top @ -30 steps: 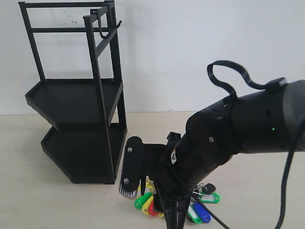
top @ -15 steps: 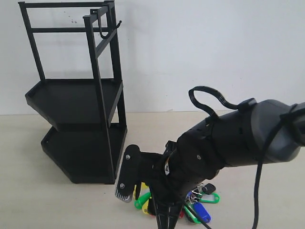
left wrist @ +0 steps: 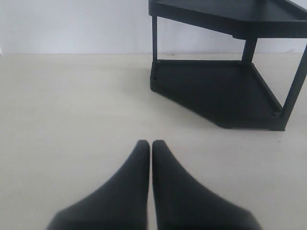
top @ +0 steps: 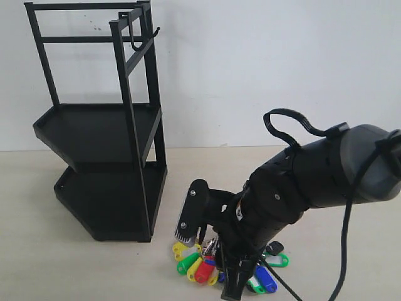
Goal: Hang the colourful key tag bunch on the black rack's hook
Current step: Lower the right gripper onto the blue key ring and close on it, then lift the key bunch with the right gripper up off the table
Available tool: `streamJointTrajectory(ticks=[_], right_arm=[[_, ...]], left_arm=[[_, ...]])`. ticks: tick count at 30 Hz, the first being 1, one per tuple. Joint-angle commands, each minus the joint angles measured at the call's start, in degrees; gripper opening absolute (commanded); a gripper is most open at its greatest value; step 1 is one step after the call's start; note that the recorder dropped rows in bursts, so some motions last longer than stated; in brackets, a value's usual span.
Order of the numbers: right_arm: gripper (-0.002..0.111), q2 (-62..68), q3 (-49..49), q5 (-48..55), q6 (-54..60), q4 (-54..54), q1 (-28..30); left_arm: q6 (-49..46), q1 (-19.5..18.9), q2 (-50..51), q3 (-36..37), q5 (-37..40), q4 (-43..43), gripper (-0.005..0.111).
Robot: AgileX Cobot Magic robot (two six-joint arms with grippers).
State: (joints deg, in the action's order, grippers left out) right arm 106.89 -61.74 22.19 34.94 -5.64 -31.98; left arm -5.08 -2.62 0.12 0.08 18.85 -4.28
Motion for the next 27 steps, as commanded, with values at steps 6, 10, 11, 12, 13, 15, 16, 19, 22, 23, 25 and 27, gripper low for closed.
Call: streamJointTrajectory(ticks=[6,10,11,12,13,15,16,19,22,23,25,27], right_arm=[[0.051,0.9,-0.4,-0.2,0.3,-0.3,-0.6],[0.051,2.8,-0.4,-1.1,0.3,-0.3,-0.6],[0.051,3.1,-0.4,-1.5,0.3,-0.3,-0.6],[0.051,3.3,-0.4,-2.1,0.3,-0.3,-0.6],[0.051,3.5,-0.4,-2.7,0.1,-0.3,-0.6],[0.043,3.5,-0.4,-4.0,-0.2,-0.3,-0.6],[0.038,3.5,-0.4,-4.3,-0.2,-0.3,-0.6],[0.017,3.5,-0.7,-4.0,-0.2,-0.3,-0.6],[-0.001,3.5,-0.7,-3.8,-0.2,-0.3,-0.6],[0.0,3.5,-0.7,-3.8,-0.2,-0.3,-0.6],[0.0,3.5,-0.7,-3.8,-0.2,-0.3,-0.6],[0.0,3.5,-0.7,-3.8,-0.2,-0.3,-0.6]], left_arm=[[0.6,-0.2,-0.1,-0.1,-0.9,-0.4,0.004],[0.6,-0.2,-0.1,-0.1,-0.9,-0.4,0.004],[0.6,-0.2,-0.1,-0.1,-0.9,-0.4,0.004],[0.6,-0.2,-0.1,-0.1,-0.9,-0.4,0.004],[0.6,-0.2,-0.1,-0.1,-0.9,-0.4,0.004],[0.6,-0.2,-0.1,-0.1,-0.9,-0.4,0.004],[0.6,-0.2,-0.1,-0.1,-0.9,-0.4,0.004],[0.6,-0.2,-0.1,-0.1,-0.9,-0.4,0.004],[0.6,-0.2,-0.1,-0.1,-0.9,-0.4,0.004],[0.6,-0.2,-0.1,-0.1,-0.9,-0.4,0.004],[0.6,-0.2,-0.1,-0.1,-0.9,-0.4,0.004],[0.6,-0.2,-0.1,-0.1,-0.9,-0.4,0.004]])
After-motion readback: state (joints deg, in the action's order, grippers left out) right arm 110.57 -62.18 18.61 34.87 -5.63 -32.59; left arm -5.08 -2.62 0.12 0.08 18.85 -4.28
